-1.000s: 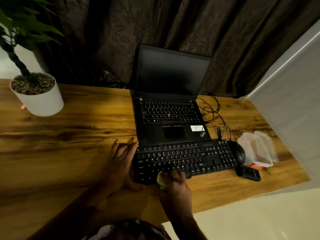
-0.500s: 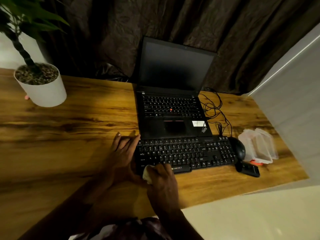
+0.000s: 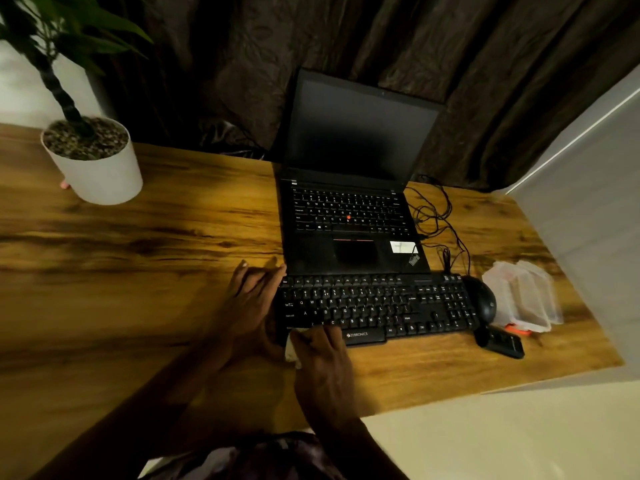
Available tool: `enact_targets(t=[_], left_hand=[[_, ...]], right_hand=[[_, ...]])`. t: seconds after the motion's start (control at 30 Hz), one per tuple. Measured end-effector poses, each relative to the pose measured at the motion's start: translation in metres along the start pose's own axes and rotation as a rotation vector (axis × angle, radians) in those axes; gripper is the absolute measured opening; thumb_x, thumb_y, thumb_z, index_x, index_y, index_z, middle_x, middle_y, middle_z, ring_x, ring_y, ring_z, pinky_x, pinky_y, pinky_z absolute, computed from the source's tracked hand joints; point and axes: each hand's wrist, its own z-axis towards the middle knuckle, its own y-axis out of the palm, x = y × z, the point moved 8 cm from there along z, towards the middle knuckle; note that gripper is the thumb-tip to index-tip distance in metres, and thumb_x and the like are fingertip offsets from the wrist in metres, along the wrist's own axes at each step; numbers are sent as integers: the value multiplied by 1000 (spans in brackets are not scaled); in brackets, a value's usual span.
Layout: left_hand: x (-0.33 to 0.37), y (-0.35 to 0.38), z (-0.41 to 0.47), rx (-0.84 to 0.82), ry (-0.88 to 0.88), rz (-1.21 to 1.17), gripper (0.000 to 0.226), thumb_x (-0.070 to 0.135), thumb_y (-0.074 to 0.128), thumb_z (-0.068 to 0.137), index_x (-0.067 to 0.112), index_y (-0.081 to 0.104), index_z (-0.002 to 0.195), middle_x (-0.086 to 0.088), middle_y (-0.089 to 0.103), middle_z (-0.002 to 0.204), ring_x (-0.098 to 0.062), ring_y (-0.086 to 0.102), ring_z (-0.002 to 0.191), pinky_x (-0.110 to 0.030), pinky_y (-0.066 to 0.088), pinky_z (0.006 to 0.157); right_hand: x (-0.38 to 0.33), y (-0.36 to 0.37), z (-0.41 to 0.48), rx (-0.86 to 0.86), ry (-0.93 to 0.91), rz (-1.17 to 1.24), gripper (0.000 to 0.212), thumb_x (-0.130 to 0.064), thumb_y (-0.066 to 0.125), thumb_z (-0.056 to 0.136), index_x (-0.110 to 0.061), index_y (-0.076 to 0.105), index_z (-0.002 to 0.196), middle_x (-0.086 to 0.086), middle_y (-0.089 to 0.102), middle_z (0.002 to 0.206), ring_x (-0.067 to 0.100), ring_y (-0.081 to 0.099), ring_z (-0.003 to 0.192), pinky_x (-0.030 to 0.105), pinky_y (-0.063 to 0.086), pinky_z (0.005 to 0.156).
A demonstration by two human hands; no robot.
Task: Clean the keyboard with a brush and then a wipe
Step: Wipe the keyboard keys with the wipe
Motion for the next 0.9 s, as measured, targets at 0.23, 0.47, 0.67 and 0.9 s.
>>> enact_targets(t=[0.23, 0.47, 0.67, 0.9], left_hand=[[7, -5, -5, -15, 33, -63, 147, 105, 39, 47, 6, 25, 154, -6, 51, 140, -26, 37, 136, -58, 10, 118], [9, -5, -6, -45, 33, -59, 154, 107, 44, 40, 7, 21, 155, -7, 45, 148, -25, 32, 141, -58, 7, 120], [10, -6, -7, -42, 38, -37, 150, 105, 44, 44, 7, 23, 155, -10, 46, 147, -28, 33, 141, -59, 8, 120], [9, -3, -9, -55, 64, 46, 139, 97, 54, 49, 9, 29, 154, -7, 37, 155, -29, 31, 143, -60, 4, 119]], right_hand=[[25, -6, -6, 56, -50, -6, 37, -8, 46, 76, -17, 72, 101, 3, 60, 96, 22, 49, 85, 31, 44, 59], [31, 0, -13, 25, 73, -99, 33, -25, 69, 73, -30, 68, 106, -4, 61, 111, 22, 46, 98, 35, 35, 76], [47, 0, -18, 10, 44, 3, 48, -16, 72, 76, -29, 61, 120, 1, 55, 127, 32, 45, 120, 48, 51, 82], [91, -20, -22, 28, 135, 30, 73, 7, 75, 58, -24, 58, 122, 6, 62, 122, 34, 44, 119, 46, 56, 79]])
